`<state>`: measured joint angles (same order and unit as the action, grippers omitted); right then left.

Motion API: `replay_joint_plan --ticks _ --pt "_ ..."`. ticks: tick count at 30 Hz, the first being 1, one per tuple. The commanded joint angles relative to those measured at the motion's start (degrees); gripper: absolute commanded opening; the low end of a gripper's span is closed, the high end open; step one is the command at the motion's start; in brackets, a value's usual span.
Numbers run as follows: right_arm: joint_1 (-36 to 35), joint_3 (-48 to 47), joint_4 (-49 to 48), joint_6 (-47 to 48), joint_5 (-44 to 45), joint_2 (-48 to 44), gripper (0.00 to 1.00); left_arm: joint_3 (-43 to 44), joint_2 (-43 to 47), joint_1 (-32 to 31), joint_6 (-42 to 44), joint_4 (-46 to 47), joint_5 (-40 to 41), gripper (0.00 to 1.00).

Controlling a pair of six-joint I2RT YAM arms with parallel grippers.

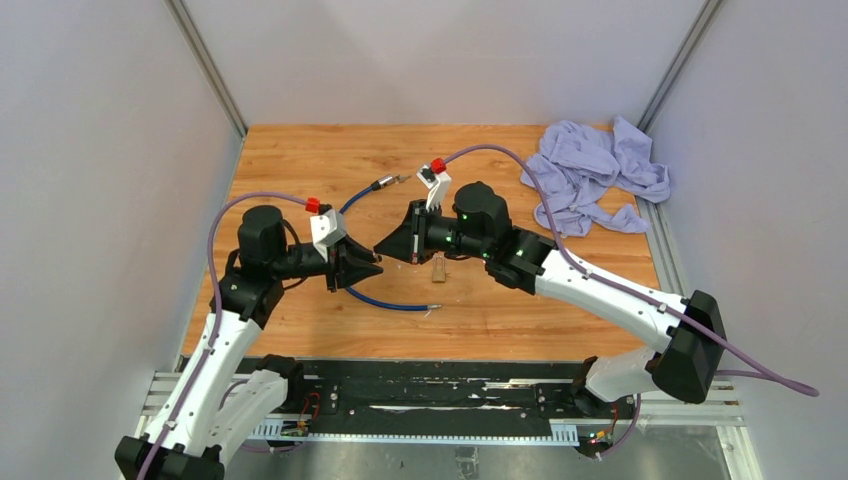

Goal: Unlock with the key

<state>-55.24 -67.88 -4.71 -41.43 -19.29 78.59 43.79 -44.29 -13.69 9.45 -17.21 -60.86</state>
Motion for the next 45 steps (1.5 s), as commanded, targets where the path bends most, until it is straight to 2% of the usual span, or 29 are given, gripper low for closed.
replay_joint_plan --ticks 1,7,11,18,24,27,31,34,38,45 --pt "-1.4 1.4 -2.1 -0.5 1.2 -0.9 0.01 0.0 1.3 -0.5 2.5 -2.6 0.3 0.26" --pt "-1.4 2.4 -2.0 -0.1 1.3 -1.3 0.00 0.5 2.4 -0.4 1.4 -1.3 1.9 0.08" --pt "-1.5 3.2 -1.9 0.0 1.5 -2.0 0.01 0.8 2.5 -0.4 0.1 -0.3 2.3 0.01" --pt "-1.4 3.0 0.8 2.9 1.7 -3.4 0.01 1.8 1.9 -0.4 2.8 -5.0 2.5 0.00" --pt "-1.4 0.5 5.9 8.8 1.5 -4.1 0.01 3.1 0.8 -0.5 1.3 -7.9 -0.4 0.00" --pt "-1.5 -0.3 7.3 11.4 0.1 -4.5 0.07 4.0 -0.8 -0.4 -1.0 -9.1 -4.7 0.00" --pt "-1.4 0.7 6.2 13.1 -1.7 -5.7 0.26 5.1 -3.3 -0.4 -6.6 -8.6 -10.4 0.00" --pt "-1.3 2.3 3.7 13.5 -3.6 -6.7 0.33 5.7 -4.1 -0.4 -8.9 -8.5 -12.3 0.00" --pt "-1.0 3.6 0.4 13.4 -6.8 -7.0 0.37 5.9 -4.2 -0.4 -10.8 -8.5 -13.1 0.00" --pt "-0.2 2.0 0.1 13.4 -9.6 -5.0 0.32 6.2 -3.7 -0.4 -11.6 -8.9 -13.9 0.00"
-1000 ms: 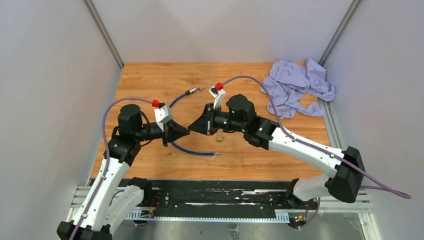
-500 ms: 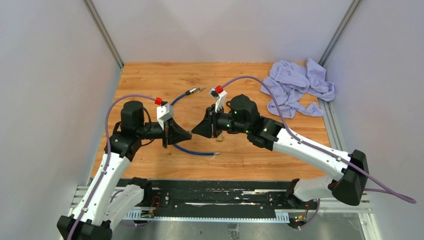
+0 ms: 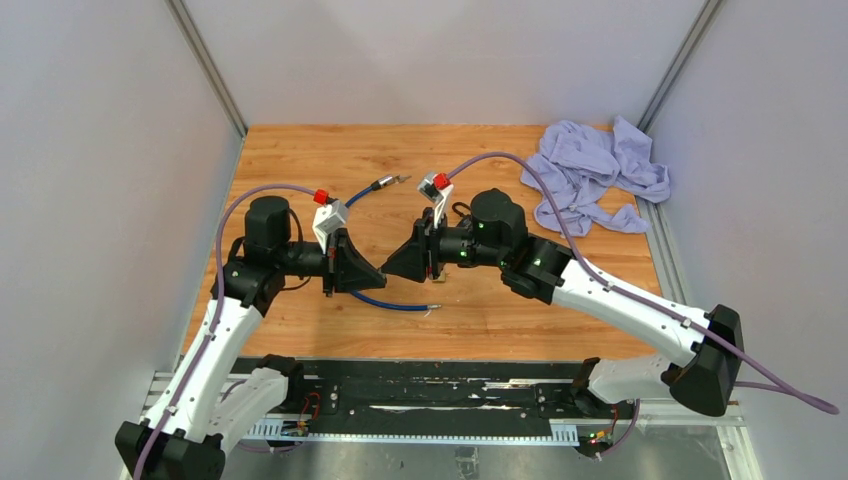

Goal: Unlock with the key

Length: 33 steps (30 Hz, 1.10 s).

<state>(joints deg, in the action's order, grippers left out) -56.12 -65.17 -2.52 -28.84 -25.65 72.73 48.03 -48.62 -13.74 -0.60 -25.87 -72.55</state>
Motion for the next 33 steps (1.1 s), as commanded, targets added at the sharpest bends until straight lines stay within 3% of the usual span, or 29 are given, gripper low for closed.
replay_joint_plan --ticks 1,8,13,17,25,33 --pt "0.7 -1.0 -2.0 0.8 -3.8 1.2 0.32 2.0 0.7 -0.4 -1.5 -0.3 -2.2 0.00" --pt "0.7 -1.8 -1.6 1.6 -6.3 2.4 0.29 2.6 0.5 -0.3 -0.6 -1.9 -2.2 0.00" --pt "0.7 -1.1 -1.7 1.8 -5.3 1.9 0.01 3.2 0.1 -0.4 0.9 -4.0 -2.3 0.00" --pt "0.9 -0.4 -1.6 2.7 -4.3 0.6 0.01 3.8 0.1 -0.4 2.2 -5.5 -2.7 0.04" --pt "1.0 0.0 0.7 4.9 -2.6 -0.7 0.01 4.1 0.2 -0.4 1.4 -5.9 -6.5 0.38" --pt "1.0 0.1 0.5 4.9 -2.8 -1.0 0.00 3.9 0.0 -0.4 1.1 -6.1 -7.7 0.41"
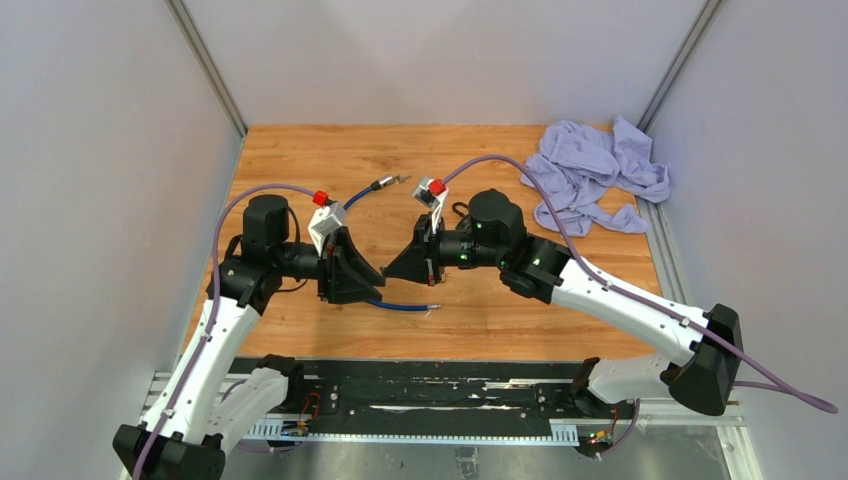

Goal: Unlock with the key

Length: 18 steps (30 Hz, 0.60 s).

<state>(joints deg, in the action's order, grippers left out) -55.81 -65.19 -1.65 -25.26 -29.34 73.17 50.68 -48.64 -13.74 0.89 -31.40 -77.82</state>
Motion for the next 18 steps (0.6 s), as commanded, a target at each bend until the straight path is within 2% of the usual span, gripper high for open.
replay_joint_plan --ticks 1,9,18 --pt "0.7 0.2 -0.6 1.3 0.4 -1.4 0.01 1.4 -0.2 -0.4 -0.4 -0.6 -1.9 0.40" --pt "0.7 0.2 -1.1 1.2 -2.9 -1.4 0.00 2.1 -1.6 -0.4 -0.1 -0.5 0.5 0.15" --pt "0.7 -0.1 1.5 2.7 -4.7 -1.5 0.01 2.6 -2.0 -0.4 1.9 -2.8 0.0 0.07"
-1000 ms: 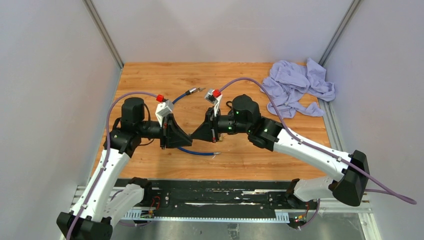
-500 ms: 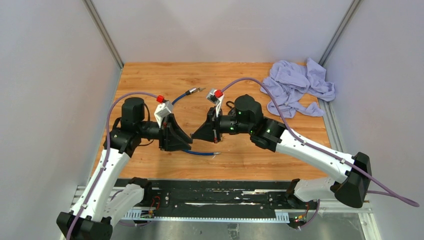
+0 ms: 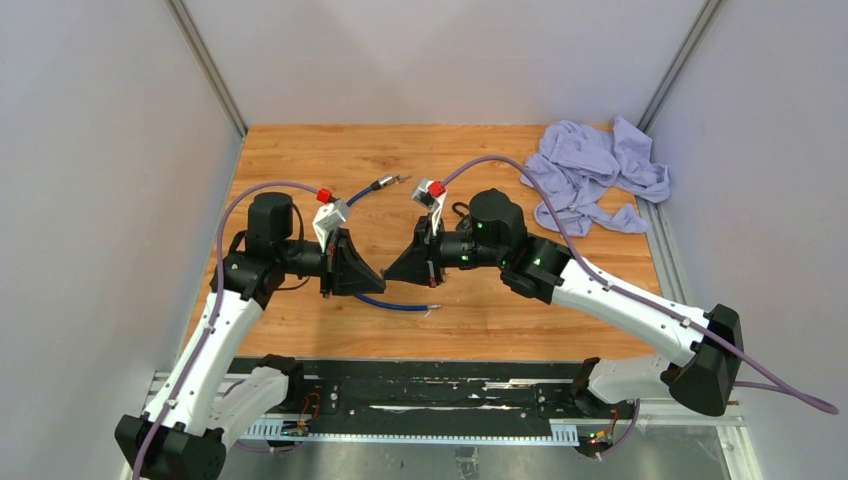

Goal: Unlock with the key

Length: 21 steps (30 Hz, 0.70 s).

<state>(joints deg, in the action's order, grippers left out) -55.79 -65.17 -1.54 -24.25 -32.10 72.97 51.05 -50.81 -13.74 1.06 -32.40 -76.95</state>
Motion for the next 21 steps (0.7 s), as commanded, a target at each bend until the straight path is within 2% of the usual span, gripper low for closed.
replay_joint_plan --ticks 1,6,14,21 --pt "0.7 -0.2 1.8 1.9 -2.2 -1.4 0.01 2.4 0.2 -0.4 2.6 -2.4 -0.9 0.07" --pt "0.7 -0.3 2.9 2.1 -4.2 -1.6 0.01 4.3 0.2 -0.4 10.8 -8.3 2.2 0.00" --pt "0.7 -2.0 3.7 2.0 -7.2 -0.1 0.01 5.2 1.7 -0.4 17.0 -10.2 8.1 0.00" --pt "0.7 -3.1 3.1 1.5 -6.2 0.7 0.01 4.1 2.3 -0.4 17.2 -10.6 4.4 0.00"
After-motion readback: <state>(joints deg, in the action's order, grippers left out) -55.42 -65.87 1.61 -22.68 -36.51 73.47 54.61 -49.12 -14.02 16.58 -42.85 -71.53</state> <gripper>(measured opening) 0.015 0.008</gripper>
